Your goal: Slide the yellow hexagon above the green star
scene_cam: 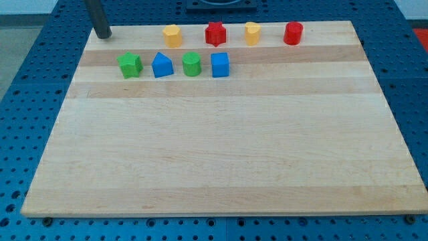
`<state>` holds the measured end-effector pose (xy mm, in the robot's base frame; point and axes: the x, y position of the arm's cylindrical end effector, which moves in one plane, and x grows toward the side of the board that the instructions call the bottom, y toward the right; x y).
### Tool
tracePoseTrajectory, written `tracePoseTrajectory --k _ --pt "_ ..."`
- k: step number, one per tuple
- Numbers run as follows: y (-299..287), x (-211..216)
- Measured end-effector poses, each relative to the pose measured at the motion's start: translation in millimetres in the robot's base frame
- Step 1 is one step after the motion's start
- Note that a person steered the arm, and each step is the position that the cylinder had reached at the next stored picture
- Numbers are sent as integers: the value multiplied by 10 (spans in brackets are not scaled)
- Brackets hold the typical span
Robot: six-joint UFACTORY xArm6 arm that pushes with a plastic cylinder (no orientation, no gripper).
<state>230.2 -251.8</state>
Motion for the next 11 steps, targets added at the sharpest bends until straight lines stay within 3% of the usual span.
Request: tracePoseTrajectory --k 1,3,5,6,10,11 --pt "139 59" --pt "314 -381" --pt "1594 -385" --pt "1806 -349" --pt "1201 72" --pt "1058 375"
